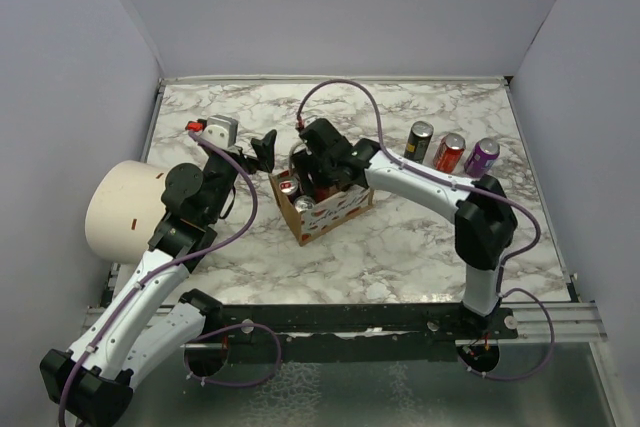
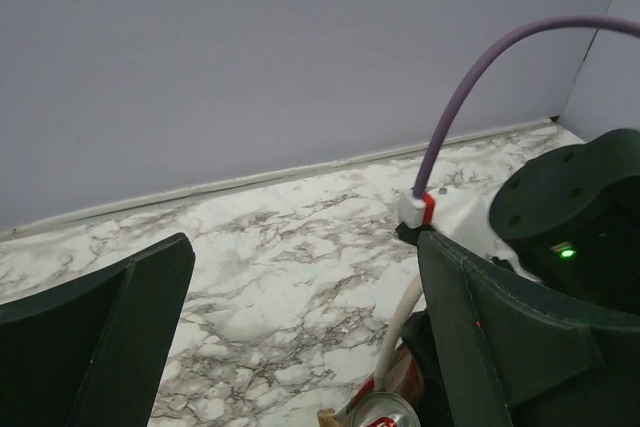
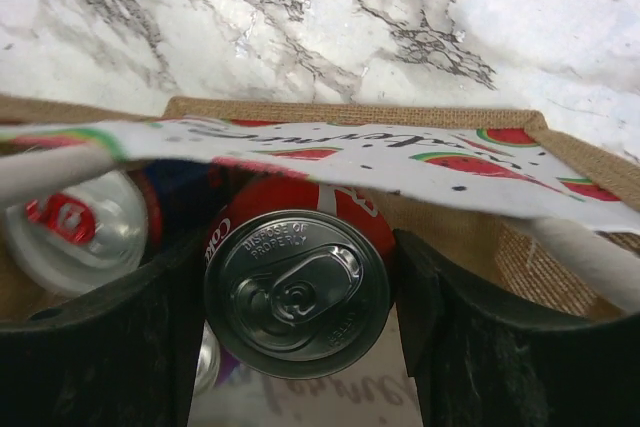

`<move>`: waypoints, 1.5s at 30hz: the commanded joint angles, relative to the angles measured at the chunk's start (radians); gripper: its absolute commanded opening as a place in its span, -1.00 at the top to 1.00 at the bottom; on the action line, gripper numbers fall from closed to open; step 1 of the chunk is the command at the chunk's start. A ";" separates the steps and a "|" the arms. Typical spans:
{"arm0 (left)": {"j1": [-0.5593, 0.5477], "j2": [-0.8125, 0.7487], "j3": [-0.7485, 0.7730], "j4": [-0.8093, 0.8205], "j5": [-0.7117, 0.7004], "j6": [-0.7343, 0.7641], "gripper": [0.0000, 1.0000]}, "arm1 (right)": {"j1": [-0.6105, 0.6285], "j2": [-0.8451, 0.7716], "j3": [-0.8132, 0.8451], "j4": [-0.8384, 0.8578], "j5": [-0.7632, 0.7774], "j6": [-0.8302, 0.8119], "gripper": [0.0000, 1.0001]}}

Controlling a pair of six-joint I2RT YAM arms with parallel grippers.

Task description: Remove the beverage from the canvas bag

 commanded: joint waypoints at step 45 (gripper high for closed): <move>0.003 0.030 -0.005 0.021 0.033 -0.031 -0.95 | 0.003 -0.419 -0.335 0.073 -0.422 -0.145 0.96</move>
